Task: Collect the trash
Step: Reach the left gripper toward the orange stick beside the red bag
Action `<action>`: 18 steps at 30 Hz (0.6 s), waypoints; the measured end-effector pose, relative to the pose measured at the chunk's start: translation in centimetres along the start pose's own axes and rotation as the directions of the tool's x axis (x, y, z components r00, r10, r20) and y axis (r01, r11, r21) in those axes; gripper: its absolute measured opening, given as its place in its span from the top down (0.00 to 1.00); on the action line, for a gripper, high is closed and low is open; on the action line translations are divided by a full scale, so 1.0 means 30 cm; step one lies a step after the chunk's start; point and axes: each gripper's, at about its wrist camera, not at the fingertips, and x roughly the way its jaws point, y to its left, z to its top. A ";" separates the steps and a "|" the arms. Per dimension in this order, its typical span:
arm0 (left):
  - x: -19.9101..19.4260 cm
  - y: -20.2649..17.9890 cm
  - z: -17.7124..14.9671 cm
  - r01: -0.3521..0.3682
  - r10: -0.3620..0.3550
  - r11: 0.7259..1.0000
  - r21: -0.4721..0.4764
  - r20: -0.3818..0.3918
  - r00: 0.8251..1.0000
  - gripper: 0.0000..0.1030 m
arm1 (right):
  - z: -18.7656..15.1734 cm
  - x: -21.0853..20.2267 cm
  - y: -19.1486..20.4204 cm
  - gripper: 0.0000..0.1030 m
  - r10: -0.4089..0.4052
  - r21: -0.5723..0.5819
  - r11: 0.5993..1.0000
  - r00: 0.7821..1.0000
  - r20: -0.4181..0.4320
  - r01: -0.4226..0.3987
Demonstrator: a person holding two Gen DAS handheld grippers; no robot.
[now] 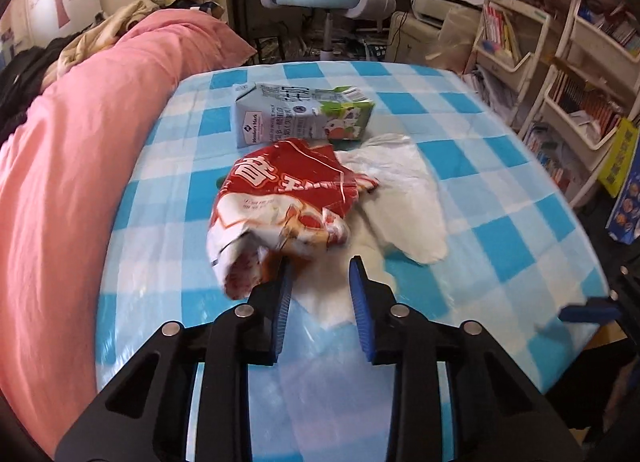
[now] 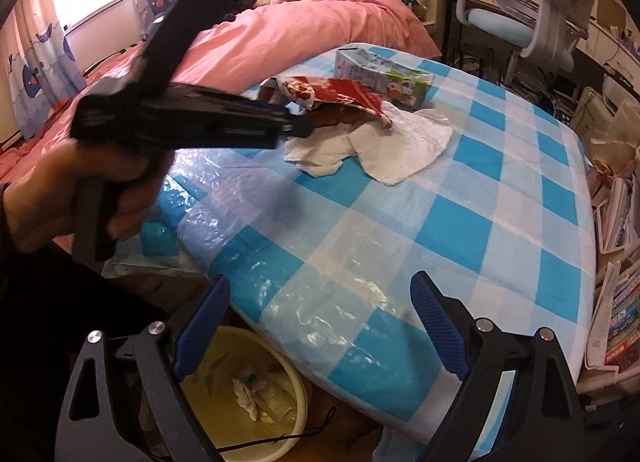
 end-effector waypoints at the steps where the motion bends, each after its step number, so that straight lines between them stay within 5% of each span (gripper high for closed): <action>1: 0.007 0.005 0.007 -0.007 0.007 1.000 0.003 0.000 1.000 0.73 | 0.005 0.010 0.011 0.15 0.006 -0.012 1.000 1.000 -0.005 -0.006; 12: 0.072 0.021 0.052 -0.029 0.031 0.999 0.035 -0.049 0.998 0.75 | 0.027 0.056 0.063 0.15 0.050 -0.058 0.997 0.998 -0.024 -0.051; 15: 0.060 0.006 0.051 -0.034 0.041 0.997 0.072 -0.090 0.995 0.89 | 0.038 0.055 0.064 0.15 0.055 -0.052 0.997 0.998 -0.016 -0.056; 18: 0.033 0.018 0.043 0.038 -0.028 0.997 0.063 -0.145 0.989 0.99 | 0.042 0.052 0.071 0.15 0.060 -0.049 0.997 0.998 -0.010 -0.060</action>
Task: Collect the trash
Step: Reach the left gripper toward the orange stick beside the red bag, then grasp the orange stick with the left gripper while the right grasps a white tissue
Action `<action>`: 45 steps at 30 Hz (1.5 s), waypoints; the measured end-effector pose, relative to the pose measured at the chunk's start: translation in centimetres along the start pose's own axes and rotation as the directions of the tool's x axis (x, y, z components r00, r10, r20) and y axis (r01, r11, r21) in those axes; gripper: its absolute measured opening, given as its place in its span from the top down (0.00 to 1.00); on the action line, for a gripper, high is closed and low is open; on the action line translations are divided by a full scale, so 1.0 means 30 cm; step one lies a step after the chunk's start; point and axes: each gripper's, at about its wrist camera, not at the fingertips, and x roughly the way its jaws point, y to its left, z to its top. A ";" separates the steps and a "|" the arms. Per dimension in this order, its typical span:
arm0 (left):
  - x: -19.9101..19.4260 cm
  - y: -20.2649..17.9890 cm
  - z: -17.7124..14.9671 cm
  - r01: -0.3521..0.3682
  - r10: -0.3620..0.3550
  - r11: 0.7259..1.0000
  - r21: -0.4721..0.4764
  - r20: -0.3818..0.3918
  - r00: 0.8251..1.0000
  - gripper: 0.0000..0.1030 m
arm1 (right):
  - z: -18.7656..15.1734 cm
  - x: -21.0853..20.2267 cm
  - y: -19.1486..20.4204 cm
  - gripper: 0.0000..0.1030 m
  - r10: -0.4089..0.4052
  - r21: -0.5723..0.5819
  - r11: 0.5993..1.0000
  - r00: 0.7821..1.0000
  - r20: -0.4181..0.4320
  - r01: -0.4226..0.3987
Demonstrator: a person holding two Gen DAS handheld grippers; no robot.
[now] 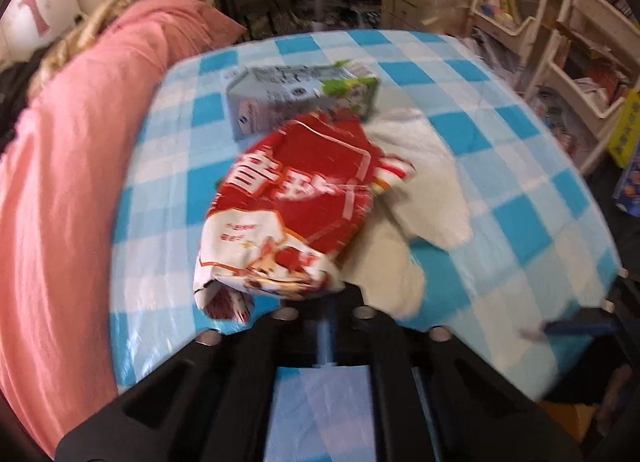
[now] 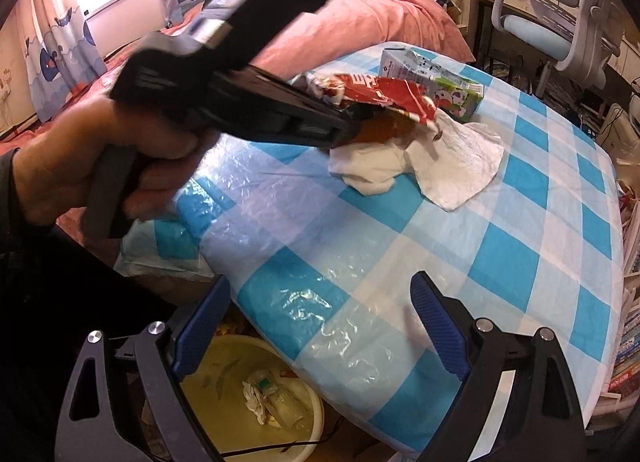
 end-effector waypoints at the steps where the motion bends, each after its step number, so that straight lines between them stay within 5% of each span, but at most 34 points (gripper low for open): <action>1: -0.006 -0.001 -0.010 0.028 -0.028 1.000 0.009 -0.018 0.999 0.99 | -0.001 0.000 0.004 0.15 0.000 -0.004 1.000 1.000 0.000 0.000; 11: -0.011 0.001 0.007 -0.034 0.034 0.999 0.001 0.080 0.996 0.98 | -0.009 0.014 0.002 0.15 -0.002 0.013 1.000 1.000 -0.014 0.002; 14: 0.015 0.002 0.016 -0.034 0.034 0.999 0.002 0.073 0.997 0.84 | -0.009 0.023 0.002 0.15 0.000 0.015 1.000 1.000 -0.021 0.000; 16: 0.036 -0.007 0.020 -0.048 0.047 0.999 0.016 0.062 0.997 0.63 | -0.007 0.027 0.003 0.15 -0.001 0.014 1.000 1.000 -0.023 0.001; 18: 0.051 -0.010 0.019 -0.054 0.053 0.998 0.018 0.055 0.997 0.64 | -0.003 0.029 0.003 0.15 0.000 0.017 1.000 1.000 -0.022 0.000; 21: 0.044 -0.003 0.024 -0.016 0.016 1.000 0.012 0.026 1.000 0.83 | 0.005 0.024 0.007 0.15 0.001 0.019 1.000 1.000 -0.009 -0.001; 23: 0.025 -0.003 0.017 -0.015 0.015 1.000 0.019 0.013 1.000 0.85 | 0.011 0.022 0.012 0.15 0.003 0.019 1.000 1.000 0.000 -0.003; 32: -0.074 0.005 -0.110 0.046 -0.042 0.998 0.040 -0.092 0.995 0.84 | 0.029 0.038 0.037 0.15 0.003 0.005 1.000 1.000 0.001 -0.003; 45: -0.050 -0.012 -0.118 0.024 -0.021 0.999 0.045 -0.054 0.998 0.68 | 0.057 0.071 0.052 0.15 -0.031 0.021 0.999 0.999 0.023 0.031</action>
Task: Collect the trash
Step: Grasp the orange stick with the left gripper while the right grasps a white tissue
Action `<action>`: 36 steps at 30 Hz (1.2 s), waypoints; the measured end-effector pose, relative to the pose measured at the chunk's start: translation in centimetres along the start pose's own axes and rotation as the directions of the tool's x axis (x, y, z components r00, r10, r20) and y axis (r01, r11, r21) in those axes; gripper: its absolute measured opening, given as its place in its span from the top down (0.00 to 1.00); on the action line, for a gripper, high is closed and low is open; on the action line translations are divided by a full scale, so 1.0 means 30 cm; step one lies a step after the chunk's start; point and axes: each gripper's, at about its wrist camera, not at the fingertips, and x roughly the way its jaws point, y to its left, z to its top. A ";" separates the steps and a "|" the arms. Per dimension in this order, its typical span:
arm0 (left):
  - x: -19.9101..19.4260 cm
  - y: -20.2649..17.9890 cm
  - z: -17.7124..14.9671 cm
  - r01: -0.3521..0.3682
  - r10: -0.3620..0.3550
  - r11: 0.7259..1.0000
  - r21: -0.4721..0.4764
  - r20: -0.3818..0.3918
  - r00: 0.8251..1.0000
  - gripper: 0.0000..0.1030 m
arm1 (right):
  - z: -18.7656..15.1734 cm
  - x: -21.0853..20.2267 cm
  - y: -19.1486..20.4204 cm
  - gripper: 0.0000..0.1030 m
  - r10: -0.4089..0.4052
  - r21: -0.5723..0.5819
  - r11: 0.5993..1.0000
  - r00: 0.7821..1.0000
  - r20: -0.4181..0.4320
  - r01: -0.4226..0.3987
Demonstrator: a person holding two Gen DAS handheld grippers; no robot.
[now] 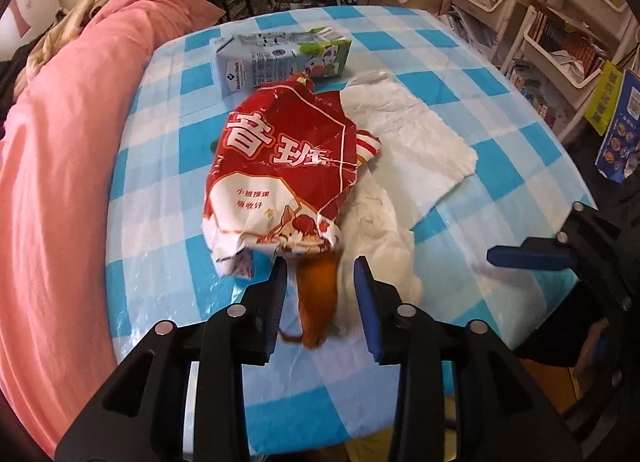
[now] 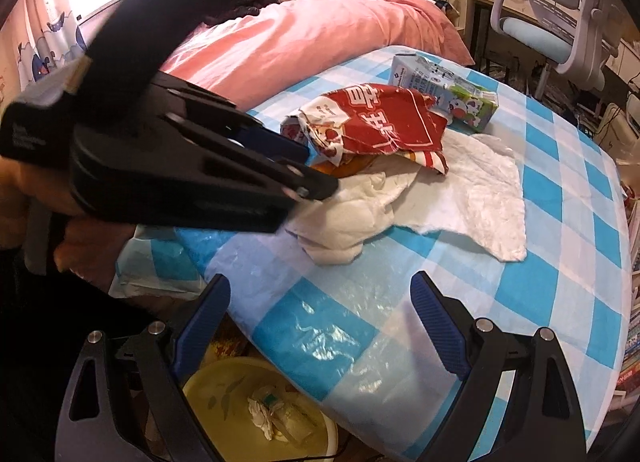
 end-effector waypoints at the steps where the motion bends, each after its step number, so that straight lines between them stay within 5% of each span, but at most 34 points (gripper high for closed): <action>1: 0.006 0.006 0.002 0.020 -0.020 1.000 -0.015 -0.005 1.000 0.77 | 0.007 0.005 0.004 0.15 -0.002 0.001 1.000 1.000 0.005 0.002; 2: 0.008 0.012 0.004 0.031 -0.031 0.999 -0.023 -0.008 0.999 0.83 | 0.014 0.008 0.009 0.15 -0.006 0.003 1.000 1.000 0.011 0.006; 10: -0.079 0.057 -0.044 0.084 -0.085 0.995 -0.049 -0.025 0.996 0.83 | 0.075 0.063 -0.002 0.17 0.000 0.078 0.997 0.998 0.063 -0.004; 16: -0.060 0.083 -0.060 0.063 -0.067 0.996 -0.067 -0.064 0.996 0.83 | 0.070 0.134 0.021 0.60 -0.002 0.043 0.999 1.000 0.007 0.002; 22: -0.049 0.090 -0.058 0.040 -0.044 0.997 -0.060 -0.074 0.996 0.71 | 0.024 0.079 -0.019 0.78 -0.022 0.028 0.999 0.999 -0.035 0.023; 28: -0.010 0.030 -0.067 0.026 -0.027 1.000 -0.005 -0.097 0.995 0.68 | -0.043 0.005 -0.106 0.76 -0.069 0.074 0.994 0.995 -0.077 0.074; 29: -0.008 0.019 -0.069 0.030 -0.030 1.000 0.003 -0.097 0.995 0.68 | -0.052 -0.007 -0.120 0.71 -0.075 0.091 0.993 0.994 -0.076 0.082; 31: -0.012 -0.001 -0.076 0.043 -0.041 0.999 0.017 -0.097 0.994 0.83 | -0.057 -0.035 -0.134 0.38 -0.078 0.121 0.989 0.996 -0.034 0.082; 36: -0.067 -0.010 -0.122 0.066 -0.068 0.998 -0.022 -0.072 0.995 0.84 | -0.017 -0.033 -0.088 0.34 -0.051 0.102 0.994 0.998 0.036 0.047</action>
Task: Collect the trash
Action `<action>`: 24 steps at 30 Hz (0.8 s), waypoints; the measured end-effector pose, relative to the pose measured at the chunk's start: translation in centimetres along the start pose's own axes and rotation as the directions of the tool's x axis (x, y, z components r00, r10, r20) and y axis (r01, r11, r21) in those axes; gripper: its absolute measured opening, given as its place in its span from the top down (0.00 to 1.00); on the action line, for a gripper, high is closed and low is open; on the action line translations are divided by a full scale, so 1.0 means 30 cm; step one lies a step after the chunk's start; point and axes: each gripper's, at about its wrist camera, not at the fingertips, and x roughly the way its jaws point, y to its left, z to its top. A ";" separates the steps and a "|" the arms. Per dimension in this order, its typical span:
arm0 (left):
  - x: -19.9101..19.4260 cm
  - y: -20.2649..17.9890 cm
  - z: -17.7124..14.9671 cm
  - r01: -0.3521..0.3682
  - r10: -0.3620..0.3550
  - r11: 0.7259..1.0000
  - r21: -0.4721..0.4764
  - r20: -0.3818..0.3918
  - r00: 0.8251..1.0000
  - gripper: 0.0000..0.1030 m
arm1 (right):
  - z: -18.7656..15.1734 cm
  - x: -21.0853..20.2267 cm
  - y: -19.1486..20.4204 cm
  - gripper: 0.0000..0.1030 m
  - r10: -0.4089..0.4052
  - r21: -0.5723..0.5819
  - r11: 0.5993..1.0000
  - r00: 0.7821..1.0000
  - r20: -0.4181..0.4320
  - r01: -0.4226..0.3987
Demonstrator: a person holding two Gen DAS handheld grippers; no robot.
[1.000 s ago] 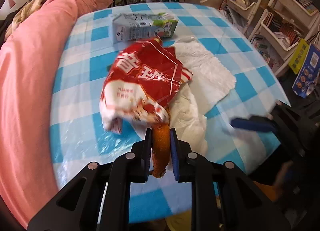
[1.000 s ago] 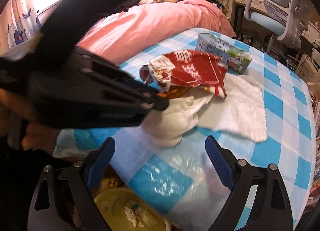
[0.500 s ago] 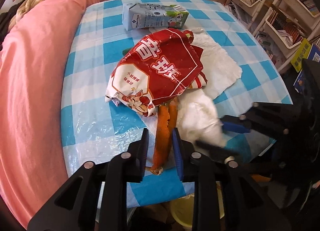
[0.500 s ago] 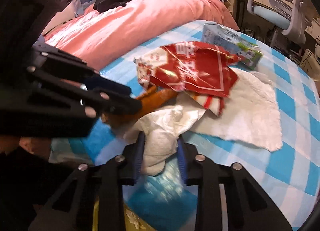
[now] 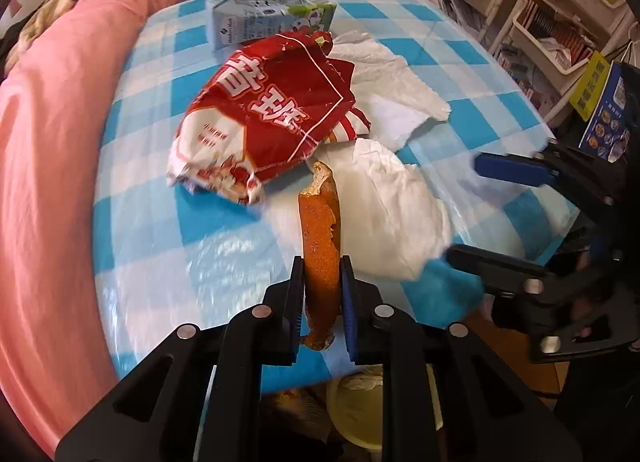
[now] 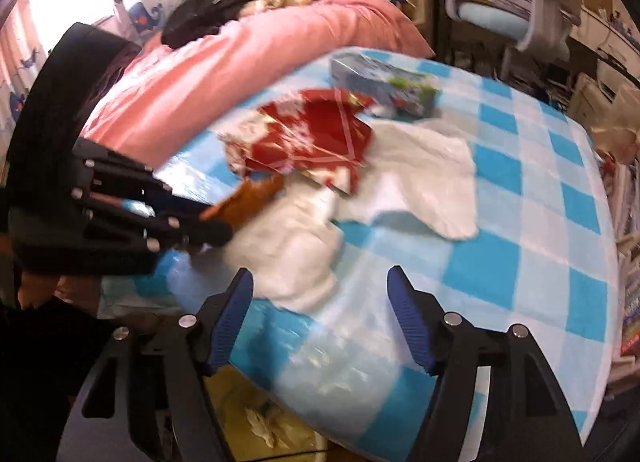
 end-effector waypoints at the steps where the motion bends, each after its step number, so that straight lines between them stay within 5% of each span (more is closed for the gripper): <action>1: -0.018 -0.004 -0.014 0.000 0.000 1.000 -0.006 0.013 1.000 0.84 | 0.006 0.016 0.013 0.34 0.006 -0.008 1.000 1.000 -0.003 -0.006; 8: -0.103 0.031 -0.049 -0.034 0.042 0.997 -0.076 0.112 0.993 0.84 | 0.016 0.110 0.074 0.36 -0.007 -0.060 0.998 0.999 -0.037 0.005; 17: -0.164 0.011 0.016 -0.078 0.100 0.992 -0.095 0.255 0.962 0.84 | -0.006 0.076 0.008 0.89 0.002 -0.002 1.000 0.999 -0.052 -0.002; 24: -0.194 0.088 0.073 -0.053 0.121 0.974 -0.218 0.308 0.944 0.84 | -0.023 0.027 -0.013 0.92 -0.009 0.029 1.000 0.997 -0.070 0.011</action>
